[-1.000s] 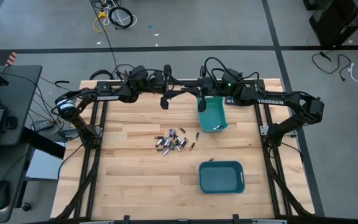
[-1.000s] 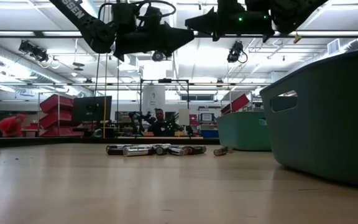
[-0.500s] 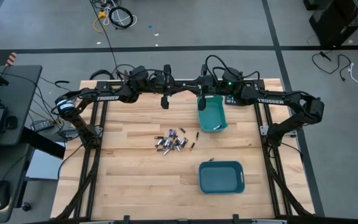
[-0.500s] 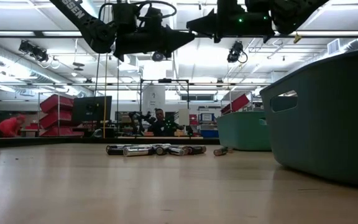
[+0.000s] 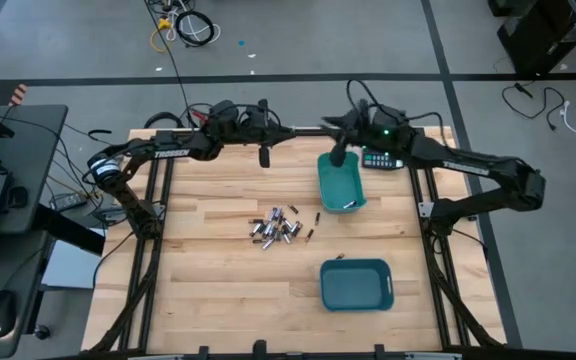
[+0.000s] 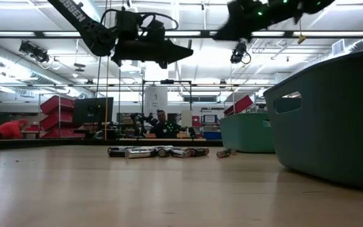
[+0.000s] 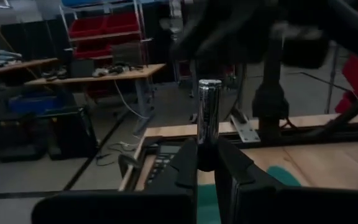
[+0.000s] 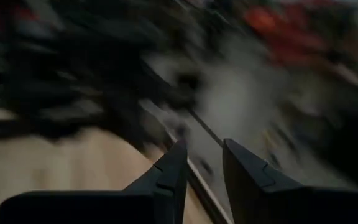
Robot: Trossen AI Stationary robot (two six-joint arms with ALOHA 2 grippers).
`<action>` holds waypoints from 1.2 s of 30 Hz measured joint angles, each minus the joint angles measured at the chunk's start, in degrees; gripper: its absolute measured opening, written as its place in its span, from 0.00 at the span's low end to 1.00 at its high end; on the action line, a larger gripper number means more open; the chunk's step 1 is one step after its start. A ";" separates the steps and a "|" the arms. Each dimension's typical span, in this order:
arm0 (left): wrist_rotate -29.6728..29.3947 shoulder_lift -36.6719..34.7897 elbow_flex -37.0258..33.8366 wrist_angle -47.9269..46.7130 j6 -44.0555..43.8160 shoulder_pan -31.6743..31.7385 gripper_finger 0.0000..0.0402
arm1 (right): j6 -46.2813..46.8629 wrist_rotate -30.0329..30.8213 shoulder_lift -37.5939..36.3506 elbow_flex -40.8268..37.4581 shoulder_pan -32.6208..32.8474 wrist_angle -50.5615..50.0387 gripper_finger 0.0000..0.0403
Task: Sort batteries
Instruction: Put the silver battery into the green bin
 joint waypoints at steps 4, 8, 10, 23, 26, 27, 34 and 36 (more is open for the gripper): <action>0.00 0.00 0.00 1.62 0.38 0.32 0.04 | 13.08 4.82 -1.72 -0.03 -4.50 -20.11 0.22; 0.37 0.00 0.00 4.96 0.52 0.15 0.04 | 21.52 3.00 0.58 -0.06 -9.08 -33.38 0.25; 0.28 0.00 0.00 5.74 0.55 0.19 0.05 | 21.83 2.45 2.83 -0.12 -10.83 -36.85 0.27; 0.28 0.00 0.00 2.74 2.49 0.54 0.06 | 15.68 -5.92 13.14 -0.06 -16.49 -37.00 0.42; 0.09 0.00 0.00 2.34 3.40 0.71 0.06 | 15.55 -5.90 14.14 -0.06 -16.86 -37.14 0.43; 0.03 0.00 0.00 2.33 3.44 0.72 0.06 | 15.47 -5.86 14.71 -0.06 -16.88 -37.16 0.44; 0.02 0.00 0.00 2.38 4.57 0.76 0.06 | 14.61 -5.68 20.75 -0.06 -17.20 -35.44 0.35; 0.03 0.00 0.00 2.38 4.57 0.76 0.06 | 14.21 -5.71 21.43 -0.06 -17.63 -33.15 0.28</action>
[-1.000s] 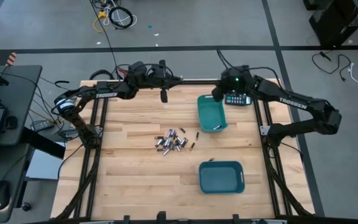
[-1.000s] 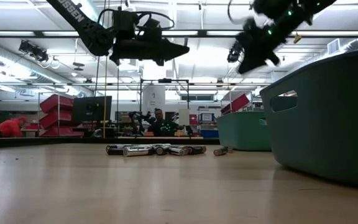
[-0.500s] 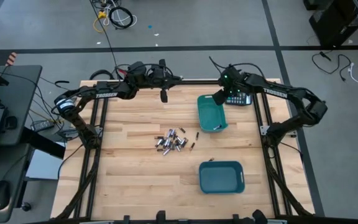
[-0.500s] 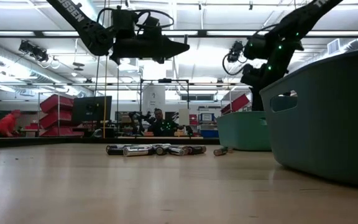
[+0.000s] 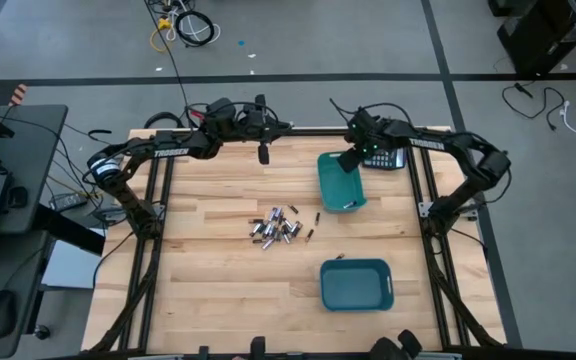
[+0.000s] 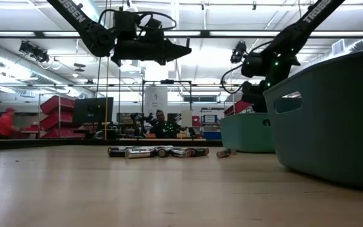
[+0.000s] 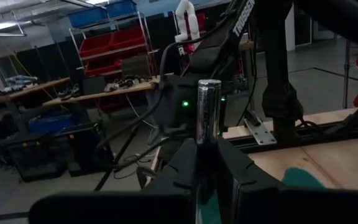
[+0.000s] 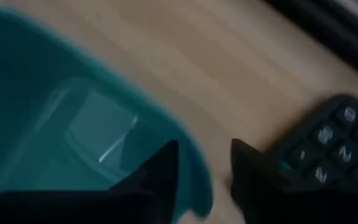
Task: Sort batteries
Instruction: Put the silver battery into the green bin
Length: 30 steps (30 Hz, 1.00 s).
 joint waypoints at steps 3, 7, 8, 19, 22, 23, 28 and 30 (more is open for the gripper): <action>0.00 0.00 0.00 -0.01 0.00 0.00 0.06 | -1.57 0.04 0.39 0.00 -0.19 3.49 0.13; 0.00 0.00 0.00 -0.06 0.00 0.00 0.06 | -3.66 -0.65 -0.67 0.02 -0.09 5.86 0.03; 0.00 0.00 0.00 -0.06 0.00 0.00 0.06 | -3.72 -0.64 -1.22 0.02 0.06 6.35 0.03; -0.73 0.00 0.00 -0.08 -0.02 0.08 0.08 | -14.84 12.89 -8.80 0.04 8.10 9.53 0.00; -0.79 0.00 0.00 -0.08 0.20 0.11 0.08 | -18.17 17.19 -9.69 0.04 11.43 11.37 0.00; -0.81 0.00 0.00 -0.08 0.22 0.11 0.08 | -19.58 18.57 -9.82 0.07 12.50 11.98 0.00; -0.90 0.00 0.00 -0.08 0.26 0.13 0.08 | -27.14 25.47 -9.82 0.09 17.22 16.76 0.00; -0.90 0.00 0.00 -0.08 0.28 0.17 0.08 | -28.24 25.82 -9.82 0.09 18.06 18.08 0.00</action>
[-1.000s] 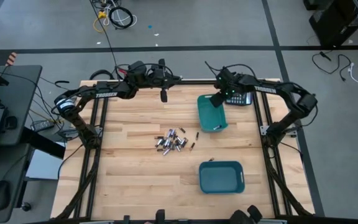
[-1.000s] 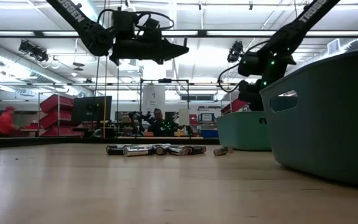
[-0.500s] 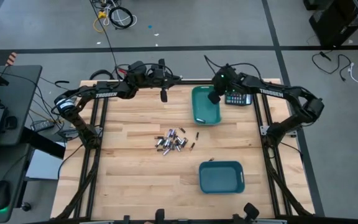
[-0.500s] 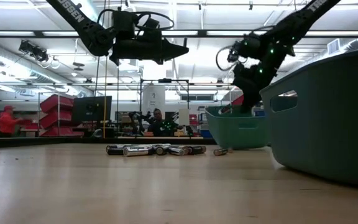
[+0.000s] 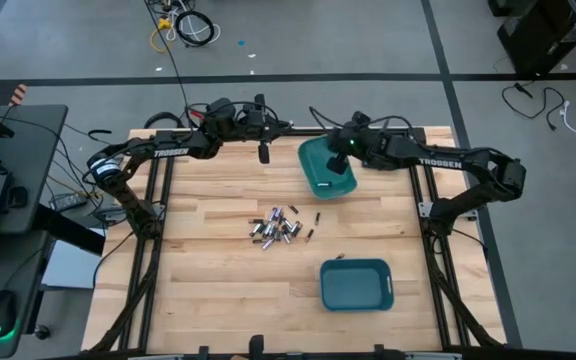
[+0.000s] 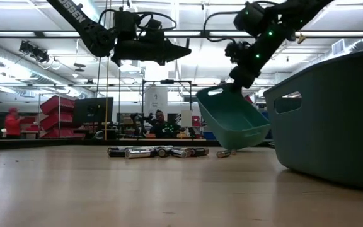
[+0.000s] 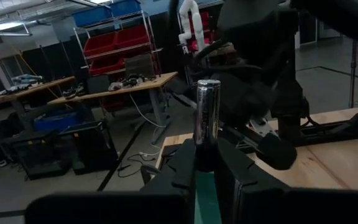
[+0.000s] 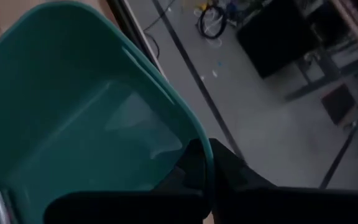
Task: Sort batteries
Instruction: Put the silver battery into the green bin
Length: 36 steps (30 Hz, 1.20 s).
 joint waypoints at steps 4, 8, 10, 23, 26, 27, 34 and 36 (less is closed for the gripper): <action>-0.02 0.00 0.00 0.00 0.04 0.00 0.08 | 1.18 0.13 0.00 0.00 0.25 -0.16 0.00; -0.02 0.00 0.00 0.00 0.07 0.00 0.08 | 6.39 -0.05 0.00 0.00 -0.91 -1.85 0.00; -0.02 0.00 0.00 0.00 0.07 0.00 0.08 | 11.31 -2.15 0.00 0.00 -2.67 -3.54 0.00; 10.24 0.00 0.00 -5.38 2.17 -1.48 0.08 | 28.78 -22.65 0.15 -0.09 -15.15 -19.26 0.00; 10.08 0.22 0.00 -5.90 3.91 -3.05 0.08 | 24.02 -22.69 0.15 -0.09 -15.22 -17.94 0.01; 10.06 0.50 0.00 -5.13 4.49 -3.61 0.08 | 22.76 -22.68 0.15 -0.09 -15.21 -17.45 0.01; 5.54 1.60 0.00 -4.98 4.40 -5.68 0.08 | 22.04 -22.65 0.15 -0.09 -15.60 -16.12 0.01; 4.59 1.57 0.00 -5.36 4.37 -5.95 0.08 | 21.71 -22.68 0.15 -0.09 -15.54 -16.37 0.02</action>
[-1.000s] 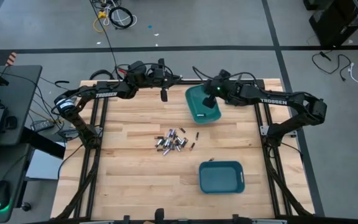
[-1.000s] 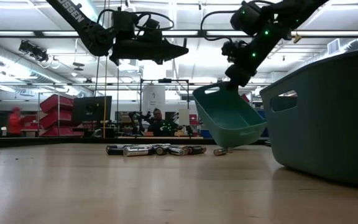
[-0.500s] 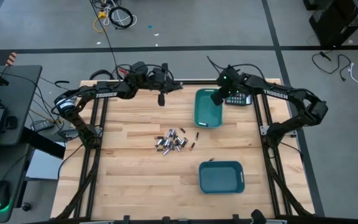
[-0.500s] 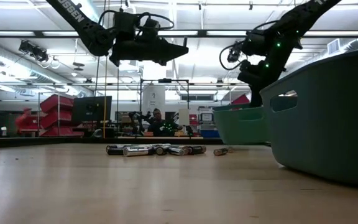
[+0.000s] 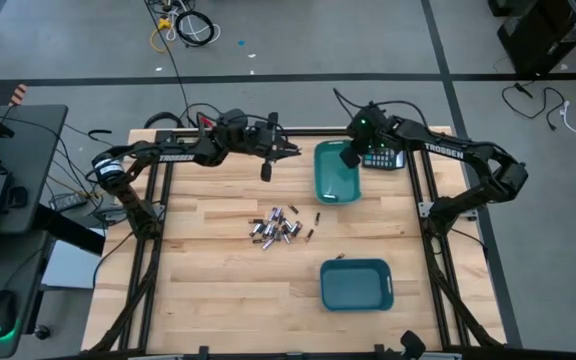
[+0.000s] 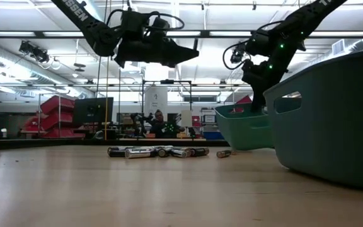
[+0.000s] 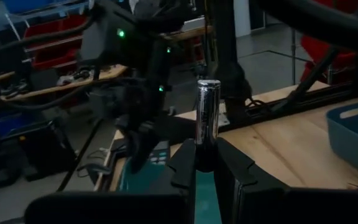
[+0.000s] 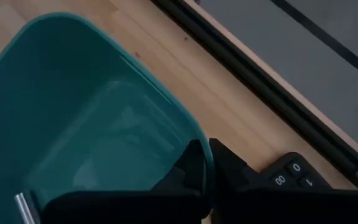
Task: Sort batteries
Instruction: Put the silver battery into the green bin
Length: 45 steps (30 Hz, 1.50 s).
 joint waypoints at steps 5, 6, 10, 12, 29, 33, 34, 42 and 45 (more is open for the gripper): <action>-0.33 0.00 0.00 0.02 -0.12 -0.67 0.08 | -0.47 1.64 0.00 0.00 0.00 -0.32 0.05; -0.72 0.00 0.00 -0.11 -0.15 -0.80 0.08 | -0.43 2.52 0.00 0.00 0.00 -0.37 0.05; -0.78 0.00 0.00 -0.04 -0.16 -0.95 0.08 | -0.22 3.71 0.00 0.00 -0.02 -0.38 0.08; -0.76 0.00 0.00 -0.20 -0.22 -0.99 0.08 | 0.31 3.78 0.00 0.00 0.00 -0.38 0.09; -0.50 14.43 11.11 -0.53 -12.22 -1.02 0.05 | -2.46 6.10 -16.41 -0.02 2.43 -0.02 0.11; -0.94 21.31 18.11 -2.15 -16.73 -1.05 0.05 | -2.01 6.10 -21.38 -0.02 4.31 -0.65 0.11; -1.08 22.58 19.63 -3.74 -17.08 -1.14 0.05 | -1.91 6.07 -22.20 -0.02 4.83 -0.96 0.11; -9.42 25.59 24.44 -17.16 -13.27 -2.31 0.09 | -0.87 6.32 -23.94 -0.02 7.83 -1.81 0.10; -9.90 25.59 24.44 -17.27 -13.18 -2.77 0.11 | -0.89 7.56 -22.97 -0.02 8.44 -1.78 0.10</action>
